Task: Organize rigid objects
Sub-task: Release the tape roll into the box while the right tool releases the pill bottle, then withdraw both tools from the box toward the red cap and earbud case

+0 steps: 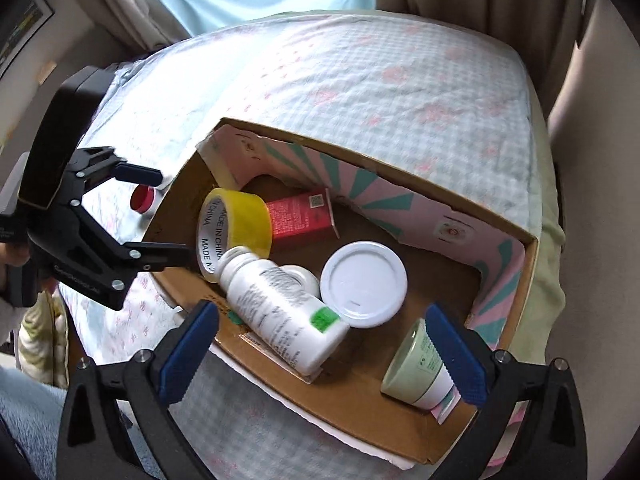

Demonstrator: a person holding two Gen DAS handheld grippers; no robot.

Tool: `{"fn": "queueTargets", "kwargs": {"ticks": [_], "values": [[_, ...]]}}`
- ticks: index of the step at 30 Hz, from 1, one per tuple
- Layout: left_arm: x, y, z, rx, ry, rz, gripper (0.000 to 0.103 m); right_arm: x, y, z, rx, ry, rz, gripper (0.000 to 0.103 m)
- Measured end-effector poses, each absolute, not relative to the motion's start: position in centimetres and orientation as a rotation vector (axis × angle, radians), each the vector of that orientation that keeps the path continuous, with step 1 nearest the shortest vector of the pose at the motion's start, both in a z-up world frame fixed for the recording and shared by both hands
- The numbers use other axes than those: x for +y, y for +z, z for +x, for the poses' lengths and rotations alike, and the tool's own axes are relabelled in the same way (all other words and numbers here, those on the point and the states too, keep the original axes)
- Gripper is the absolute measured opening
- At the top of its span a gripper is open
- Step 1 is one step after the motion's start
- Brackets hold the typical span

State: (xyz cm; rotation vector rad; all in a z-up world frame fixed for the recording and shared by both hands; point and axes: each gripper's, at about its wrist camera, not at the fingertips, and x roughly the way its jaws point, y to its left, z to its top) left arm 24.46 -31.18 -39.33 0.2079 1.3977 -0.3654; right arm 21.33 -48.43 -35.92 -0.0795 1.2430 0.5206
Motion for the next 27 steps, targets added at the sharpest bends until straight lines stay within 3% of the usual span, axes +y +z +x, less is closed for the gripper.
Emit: {"fn": "queueTargets", "kwargs": {"ticks": [13, 27], "values": [[-30.2, -36.4, 23.2, 1.353, -0.335, 0.203, 0.103, -48.4, -33.9, 21.1, 1.216, 0.499, -0.124, 0.103], [-23.6, -27.9, 19.1, 1.235, -0.23, 0.179, 0.103, -45.0, -26.3, 21.2, 1.15, 0.51, -0.291, 0.103]]}}
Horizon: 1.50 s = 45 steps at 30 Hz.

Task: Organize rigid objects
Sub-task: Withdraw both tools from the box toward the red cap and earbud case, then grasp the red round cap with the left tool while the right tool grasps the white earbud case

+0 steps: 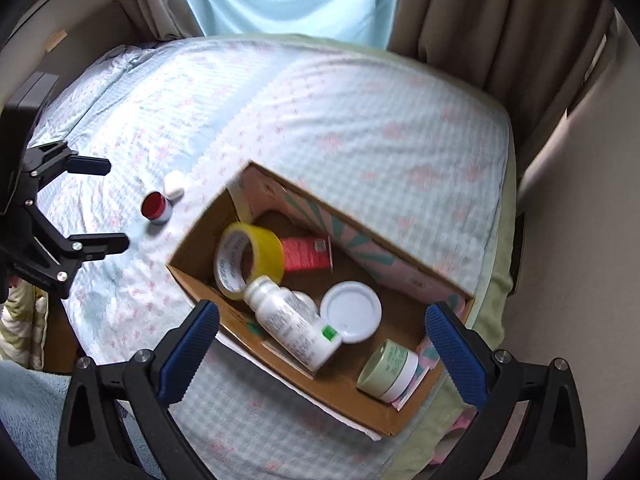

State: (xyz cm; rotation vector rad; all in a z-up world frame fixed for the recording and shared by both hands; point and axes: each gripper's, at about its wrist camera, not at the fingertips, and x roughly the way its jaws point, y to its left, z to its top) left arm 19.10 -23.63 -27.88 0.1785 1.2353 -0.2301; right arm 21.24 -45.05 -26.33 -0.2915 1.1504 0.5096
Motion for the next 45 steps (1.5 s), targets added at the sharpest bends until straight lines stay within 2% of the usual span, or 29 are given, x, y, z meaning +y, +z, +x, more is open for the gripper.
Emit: {"fn": "queueTargets", "kwargs": {"ticks": [10, 16, 21, 28, 35, 45], "values": [[-12.3, -22.9, 14.8, 1.138, -0.094, 0.073, 0.103, -38.9, -20.7, 21.5, 1.159, 0.524, -0.288, 0.103], [-7.1, -22.0, 12.4, 1.089, -0.053, -0.01, 0.103, -34.1, -18.3, 22.3, 1.148, 0.529, -0.244, 0.103], [-5.0, -23.3, 11.0, 1.083, 0.017, -0.072, 0.103, -29.8, -18.6, 25.0, 1.204, 0.588, -0.202, 0.103], [-4.9, -27.1, 10.1, 1.135, 0.079, -0.156, 0.103, -23.2, -22.9, 28.8, 1.316, 0.683, -0.222, 0.103], [-5.9, -31.4, 11.8, 1.13, 0.102, -0.104, 0.103, -17.6, -28.9, 31.5, 1.436, 0.74, -0.27, 0.103], [-7.4, -42.4, 16.5, 1.106, 0.097, -0.104, 0.101, -10.2, -39.3, 35.0, 1.595, 0.798, -0.372, 0.103]]}}
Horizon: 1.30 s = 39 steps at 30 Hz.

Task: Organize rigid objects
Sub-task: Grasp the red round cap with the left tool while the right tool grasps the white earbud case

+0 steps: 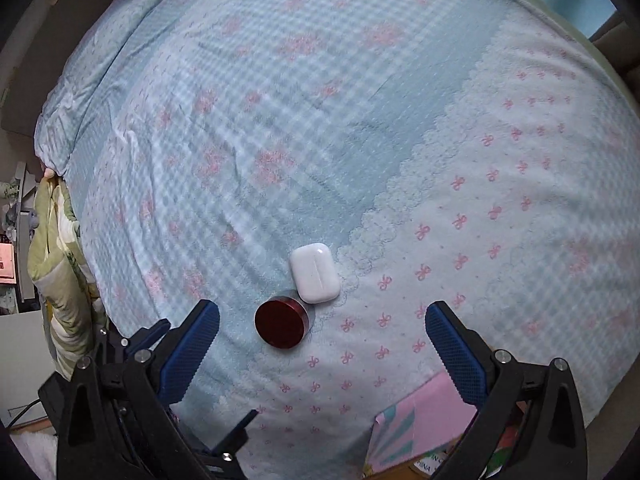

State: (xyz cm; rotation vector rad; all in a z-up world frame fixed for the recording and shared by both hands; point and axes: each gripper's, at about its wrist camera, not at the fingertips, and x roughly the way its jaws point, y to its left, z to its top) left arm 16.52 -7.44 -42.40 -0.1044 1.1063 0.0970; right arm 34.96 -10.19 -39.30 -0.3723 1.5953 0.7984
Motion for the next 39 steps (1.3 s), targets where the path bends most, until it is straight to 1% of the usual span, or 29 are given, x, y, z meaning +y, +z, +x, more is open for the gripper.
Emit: {"fn": "queueTargets", "kwargs": {"ticks": [4, 6, 8, 9, 10, 13, 15, 16, 17, 19, 21, 22, 24, 25, 26, 35, 39], "values": [[-7.8, -45.7, 17.6, 1.091, 0.083, -0.109, 0.099, -8.1, -43.3, 34.6, 1.632, 0.834, -0.466, 0.097], [-8.1, -47.2, 18.1, 1.088, 0.073, -0.111, 0.097, -7.6, -44.8, 34.5, 1.65, 0.845, -0.497, 0.096], [-8.3, -48.2, 18.6, 1.091, 0.058, -0.121, 0.092, -7.2, -46.1, 34.2, 1.673, 0.862, -0.518, 0.092], [-8.5, -48.8, 18.9, 1.095, 0.051, -0.124, 0.09, -6.9, -46.6, 34.1, 1.684, 0.87, -0.527, 0.086], [-8.6, -49.2, 19.2, 1.099, 0.046, -0.126, 0.089, -6.6, -47.1, 34.0, 1.693, 0.876, -0.54, 0.082], [-9.0, -50.3, 19.9, 1.1, 0.036, -0.127, 0.085, -6.0, -48.0, 33.6, 1.701, 0.889, -0.583, 0.075], [-9.1, -50.8, 20.2, 1.093, 0.028, -0.128, 0.08, -5.7, -48.5, 33.3, 1.704, 0.9, -0.603, 0.074], [-9.2, -51.0, 20.3, 1.089, 0.026, -0.125, 0.079, -5.4, -48.8, 33.2, 1.704, 0.902, -0.621, 0.071], [-9.3, -51.2, 20.4, 1.083, 0.025, -0.117, 0.079, -5.0, -48.9, 33.2, 1.705, 0.904, -0.636, 0.064], [-9.6, -51.3, 20.5, 1.063, 0.02, -0.096, 0.078, -4.5, -49.5, 32.9, 1.712, 0.915, -0.659, 0.056], [-9.8, -51.4, 20.7, 1.051, 0.016, -0.078, 0.075, -4.1, -49.9, 32.8, 1.715, 0.919, -0.683, 0.052], [-9.9, -51.4, 20.8, 1.046, 0.018, -0.068, 0.072, -4.0, -50.0, 32.7, 1.711, 0.917, -0.7, 0.048], [-9.9, -51.5, 21.0, 1.04, 0.024, -0.059, 0.066, -3.8, -50.3, 32.5, 1.697, 0.911, -0.735, 0.047], [-9.9, -51.4, 21.1, 1.037, 0.03, -0.056, 0.06, -3.7, -50.4, 32.3, 1.686, 0.909, -0.754, 0.045], [-9.8, -51.4, 21.1, 1.034, 0.042, -0.052, 0.052, -3.7, -50.4, 32.2, 1.672, 0.904, -0.776, 0.041], [-9.6, -51.1, 21.4, 1.026, 0.033, -0.071, 0.051, -3.9, -50.6, 30.9, 1.655, 0.9, -0.763, 0.041], [-9.4, -50.9, 21.5, 1.039, 0.03, -0.083, 0.051, -4.4, -49.8, 31.6, 1.651, 0.897, -0.728, 0.041]]}}
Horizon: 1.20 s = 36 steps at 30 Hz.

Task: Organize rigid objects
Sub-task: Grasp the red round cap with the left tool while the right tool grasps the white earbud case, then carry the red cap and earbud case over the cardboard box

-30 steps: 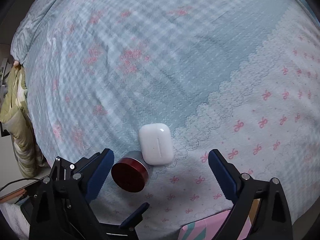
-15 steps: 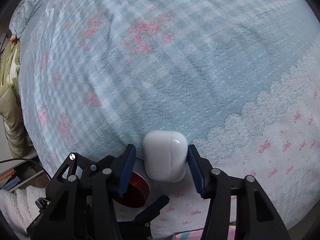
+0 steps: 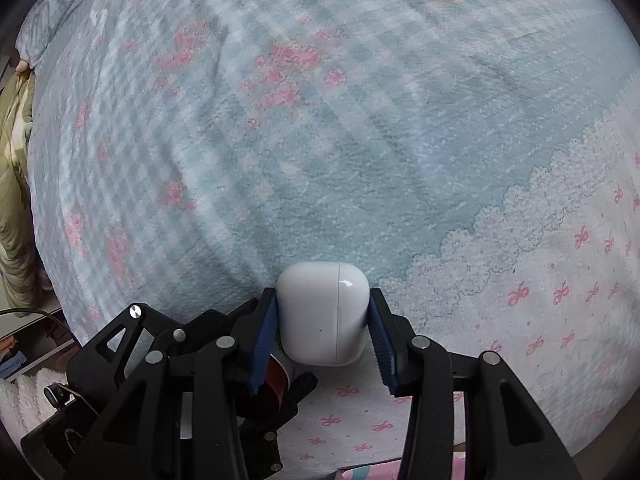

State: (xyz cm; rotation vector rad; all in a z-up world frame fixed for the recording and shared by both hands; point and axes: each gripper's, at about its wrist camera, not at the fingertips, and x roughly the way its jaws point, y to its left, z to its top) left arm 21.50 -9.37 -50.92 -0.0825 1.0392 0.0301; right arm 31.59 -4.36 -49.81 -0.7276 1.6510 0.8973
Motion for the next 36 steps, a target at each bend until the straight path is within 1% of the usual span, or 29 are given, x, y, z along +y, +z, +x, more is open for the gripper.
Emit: {"fn": "queueTargets", "kwargs": {"ticks": [7, 13, 16, 21, 28, 32, 36], "values": [[-8.1, -49.7, 20.1, 1.04, 0.046, -0.119, 0.051, -5.0, -47.4, 32.4, 1.617, 0.887, -0.632, 0.041], [-7.0, -46.7, 19.0, 1.026, 0.049, -0.133, 0.051, -6.3, -43.8, 33.2, 1.595, 0.852, -0.486, 0.041], [-7.1, -44.5, 18.9, 1.009, 0.043, -0.124, 0.051, -7.7, -41.1, 33.1, 1.571, 0.834, -0.409, 0.041], [-7.0, -39.4, 18.1, 0.979, 0.013, -0.101, 0.051, -10.9, -36.0, 32.9, 1.516, 0.798, -0.283, 0.041], [-9.1, -32.2, 18.3, 0.963, -0.061, -0.072, 0.051, -18.7, -28.2, 31.8, 1.43, 0.701, -0.076, 0.041], [-11.9, -28.6, 18.9, 0.947, -0.129, -0.035, 0.051, -23.9, -25.5, 30.7, 1.393, 0.632, 0.007, 0.041], [-15.1, -26.0, 20.2, 0.93, -0.198, -0.015, 0.051, -29.5, -24.1, 29.8, 1.365, 0.549, 0.063, 0.041]]}}
